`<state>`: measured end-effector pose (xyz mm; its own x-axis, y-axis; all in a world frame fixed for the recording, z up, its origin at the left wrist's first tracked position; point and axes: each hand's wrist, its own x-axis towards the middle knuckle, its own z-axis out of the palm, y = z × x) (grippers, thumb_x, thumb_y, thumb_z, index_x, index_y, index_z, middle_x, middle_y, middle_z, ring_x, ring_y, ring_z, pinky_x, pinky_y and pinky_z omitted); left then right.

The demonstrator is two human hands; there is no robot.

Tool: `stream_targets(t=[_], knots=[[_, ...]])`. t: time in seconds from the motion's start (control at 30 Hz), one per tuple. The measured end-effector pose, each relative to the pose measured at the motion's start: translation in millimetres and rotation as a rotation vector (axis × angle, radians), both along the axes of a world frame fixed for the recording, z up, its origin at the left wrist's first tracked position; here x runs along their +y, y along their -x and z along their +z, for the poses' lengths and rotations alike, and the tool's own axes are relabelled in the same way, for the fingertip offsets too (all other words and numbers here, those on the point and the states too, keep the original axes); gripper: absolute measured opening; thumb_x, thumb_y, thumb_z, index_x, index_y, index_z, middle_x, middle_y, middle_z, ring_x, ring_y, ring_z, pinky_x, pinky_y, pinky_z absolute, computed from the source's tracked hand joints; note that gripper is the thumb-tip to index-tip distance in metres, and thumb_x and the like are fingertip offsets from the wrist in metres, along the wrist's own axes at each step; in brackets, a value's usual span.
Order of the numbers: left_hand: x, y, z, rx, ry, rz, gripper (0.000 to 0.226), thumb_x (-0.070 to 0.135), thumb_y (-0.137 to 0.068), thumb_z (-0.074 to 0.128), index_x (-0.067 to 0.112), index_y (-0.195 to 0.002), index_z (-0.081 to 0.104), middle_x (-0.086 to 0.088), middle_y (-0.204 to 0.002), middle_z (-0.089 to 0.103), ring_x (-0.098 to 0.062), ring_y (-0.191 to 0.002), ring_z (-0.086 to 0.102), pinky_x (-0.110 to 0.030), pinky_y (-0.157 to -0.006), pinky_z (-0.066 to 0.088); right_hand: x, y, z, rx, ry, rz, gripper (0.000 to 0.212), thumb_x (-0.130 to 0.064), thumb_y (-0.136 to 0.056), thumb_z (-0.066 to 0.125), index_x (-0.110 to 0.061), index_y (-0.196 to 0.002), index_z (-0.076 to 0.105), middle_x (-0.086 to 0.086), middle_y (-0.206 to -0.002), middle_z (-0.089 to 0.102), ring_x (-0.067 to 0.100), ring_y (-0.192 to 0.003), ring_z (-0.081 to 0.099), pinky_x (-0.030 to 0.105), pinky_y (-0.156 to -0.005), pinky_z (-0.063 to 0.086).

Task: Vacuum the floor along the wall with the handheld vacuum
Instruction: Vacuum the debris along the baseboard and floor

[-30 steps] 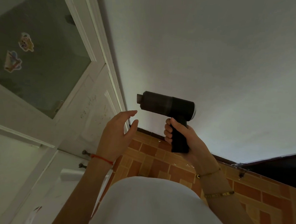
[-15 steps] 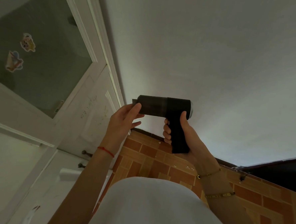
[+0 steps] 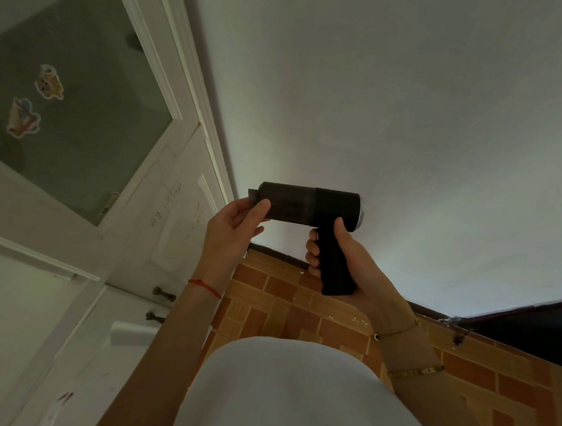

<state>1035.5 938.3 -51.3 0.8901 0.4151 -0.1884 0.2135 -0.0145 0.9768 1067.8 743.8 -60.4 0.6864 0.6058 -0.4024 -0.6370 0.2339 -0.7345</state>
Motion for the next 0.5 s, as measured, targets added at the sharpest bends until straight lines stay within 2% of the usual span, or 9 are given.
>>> stream_targets(t=[0.23, 0.33, 0.43, 0.5], knots=[[-0.7, 1.2, -3.1, -0.007, -0.018, 0.024, 0.033, 0.033, -0.092, 0.062, 0.017, -0.12, 0.061, 0.012, -0.1, 0.068, 0.0, -0.089, 0.068, -0.011, -0.074, 0.054, -0.6, 3.4, 0.9, 0.01, -0.013, -0.014, 0.039, -0.052, -0.083, 0.061, -0.014, -0.093, 0.061, 0.002, -0.076, 0.056, 0.013, -0.066, 0.054, 0.022, -0.061, 0.048], [-1.0, 2.0, -4.4, -0.01, -0.044, 0.025, 0.032, 0.033, -0.092, 0.061, 0.018, -0.12, 0.061, 0.013, -0.101, 0.068, 0.002, -0.09, 0.068, -0.012, -0.075, 0.055, 0.7, 3.1, 0.4, -0.007, 0.004, -0.022, 0.037, -0.051, -0.088, 0.056, -0.015, -0.093, 0.06, 0.001, -0.075, 0.057, 0.012, -0.065, 0.054, 0.022, -0.06, 0.048], [3.6, 1.2, -5.1, -0.01, -0.109, 0.017, 0.034, 0.038, -0.094, 0.056, 0.019, -0.122, 0.061, 0.007, -0.106, 0.068, -0.001, -0.093, 0.066, -0.016, -0.082, 0.053, 1.8, 1.5, -0.3, -0.016, 0.019, -0.041, 0.04, -0.053, -0.089, 0.054, -0.014, -0.097, 0.06, 0.001, -0.075, 0.057, 0.012, -0.064, 0.055, 0.022, -0.059, 0.048], [8.0, 1.8, -6.3, -0.01, -0.164, 0.006, 0.046, 0.047, -0.092, 0.049, 0.016, -0.125, 0.06, 0.002, -0.112, 0.068, -0.007, -0.098, 0.065, -0.023, -0.088, 0.053, 1.4, 0.8, -1.2, -0.026, 0.042, -0.054, 0.043, -0.054, -0.088, 0.054, -0.013, -0.1, 0.061, 0.002, -0.075, 0.058, 0.012, -0.064, 0.055, 0.022, -0.059, 0.048]])
